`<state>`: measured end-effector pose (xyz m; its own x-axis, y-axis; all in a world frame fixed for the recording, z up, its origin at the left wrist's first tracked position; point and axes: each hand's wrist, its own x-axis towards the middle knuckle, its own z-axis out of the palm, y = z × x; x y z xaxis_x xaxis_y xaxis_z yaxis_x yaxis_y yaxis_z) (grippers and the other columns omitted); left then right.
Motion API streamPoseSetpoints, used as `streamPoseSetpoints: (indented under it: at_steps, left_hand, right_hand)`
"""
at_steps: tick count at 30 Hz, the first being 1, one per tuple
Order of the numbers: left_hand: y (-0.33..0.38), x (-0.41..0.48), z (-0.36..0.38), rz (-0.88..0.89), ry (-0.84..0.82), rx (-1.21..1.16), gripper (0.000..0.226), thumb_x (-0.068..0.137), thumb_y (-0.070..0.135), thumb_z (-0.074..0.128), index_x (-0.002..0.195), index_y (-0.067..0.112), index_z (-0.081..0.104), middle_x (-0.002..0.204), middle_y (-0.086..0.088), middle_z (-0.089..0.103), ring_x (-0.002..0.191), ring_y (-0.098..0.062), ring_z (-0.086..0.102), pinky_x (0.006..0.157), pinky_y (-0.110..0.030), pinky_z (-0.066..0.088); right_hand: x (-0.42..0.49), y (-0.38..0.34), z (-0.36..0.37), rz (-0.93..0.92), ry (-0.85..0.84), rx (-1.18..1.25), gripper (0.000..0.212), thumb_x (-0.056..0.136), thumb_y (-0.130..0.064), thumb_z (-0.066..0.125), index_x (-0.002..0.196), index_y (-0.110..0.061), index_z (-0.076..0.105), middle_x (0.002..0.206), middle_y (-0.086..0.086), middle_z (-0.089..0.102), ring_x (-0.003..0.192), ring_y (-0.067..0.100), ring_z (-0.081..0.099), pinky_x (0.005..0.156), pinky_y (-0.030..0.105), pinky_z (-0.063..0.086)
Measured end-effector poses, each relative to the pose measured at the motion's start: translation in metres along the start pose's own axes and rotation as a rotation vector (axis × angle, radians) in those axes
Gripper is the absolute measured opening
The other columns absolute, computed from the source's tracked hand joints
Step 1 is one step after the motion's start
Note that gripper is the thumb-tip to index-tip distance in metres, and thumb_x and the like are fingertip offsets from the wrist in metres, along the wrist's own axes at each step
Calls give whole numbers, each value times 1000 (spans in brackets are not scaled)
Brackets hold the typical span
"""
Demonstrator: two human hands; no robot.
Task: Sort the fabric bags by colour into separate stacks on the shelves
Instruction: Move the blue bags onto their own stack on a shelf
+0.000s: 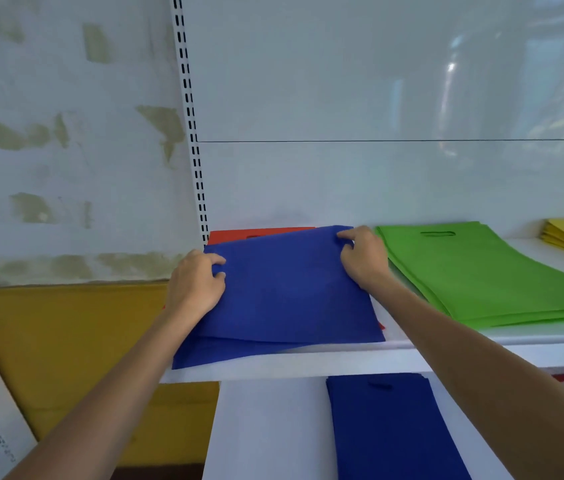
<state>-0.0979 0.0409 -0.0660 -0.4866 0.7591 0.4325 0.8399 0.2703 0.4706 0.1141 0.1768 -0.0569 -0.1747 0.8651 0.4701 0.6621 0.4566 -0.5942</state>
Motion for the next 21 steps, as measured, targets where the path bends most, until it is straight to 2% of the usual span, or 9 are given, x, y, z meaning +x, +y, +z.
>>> streamPoseSetpoints:
  at_steps: [3,5,8,11,14,15,16,18,21]
  left_hand:
    - [17,-8,-8,-35,-46,-153,36,88,1,48,120,10,61,131,-6,56,121,-21,50,96,-25,38]
    - [33,-21,-9,-57,-64,-248,38,87,1,46,121,10,61,132,-5,55,121,-20,50,92,-23,37]
    - [59,-46,-3,-58,-90,-309,43,85,3,46,125,11,58,136,-4,52,123,-20,48,93,-27,38]
    - [87,-80,10,-51,-121,-326,48,84,4,48,132,12,51,137,-4,51,121,-24,50,93,-29,40]
    - [114,-121,24,35,-112,-376,52,85,2,50,135,11,47,138,-4,48,121,-23,49,95,-27,38]
    - [122,-135,29,69,-91,-397,52,84,1,52,135,11,47,136,-3,49,117,-19,51,93,-24,38]
    - [129,-149,33,102,-68,-415,52,83,0,53,134,12,48,128,-3,53,103,-14,56,86,-20,38]
    - [140,-178,45,155,-36,-444,50,82,-2,55,130,13,51,102,0,53,70,-6,50,71,-15,34]
    - [148,-227,73,178,-78,-460,46,82,-2,55,126,13,55,93,3,47,60,-5,45,68,-13,32]
  right_hand:
    - [-8,-4,-34,-5,-30,-21,47,85,2,40,128,-8,55,134,11,52,120,28,50,98,32,40]
    - [-19,1,-59,38,-35,23,48,83,2,41,128,-8,56,129,11,57,116,29,53,96,33,44]
    - [-43,21,-93,67,-17,73,49,82,2,41,127,-9,56,125,9,60,113,28,55,95,35,45]
    - [-74,50,-124,57,11,-5,52,83,2,42,133,-9,51,136,7,52,121,26,50,100,33,41]
    - [-110,80,-152,-5,136,-89,52,83,3,43,134,-8,49,142,7,45,125,26,46,97,31,37]
    - [-123,88,-161,-15,179,-99,52,84,3,42,134,-8,49,142,7,44,124,26,46,96,31,37]
    - [-136,98,-169,-20,210,-104,51,85,2,42,134,-8,49,141,7,44,122,26,47,94,32,38]
    - [-163,122,-181,-4,214,-112,49,87,1,42,134,-8,48,137,8,46,118,27,48,92,34,39]
    - [-209,167,-189,102,132,-118,48,87,2,42,133,-9,49,134,10,48,114,30,51,94,36,40]
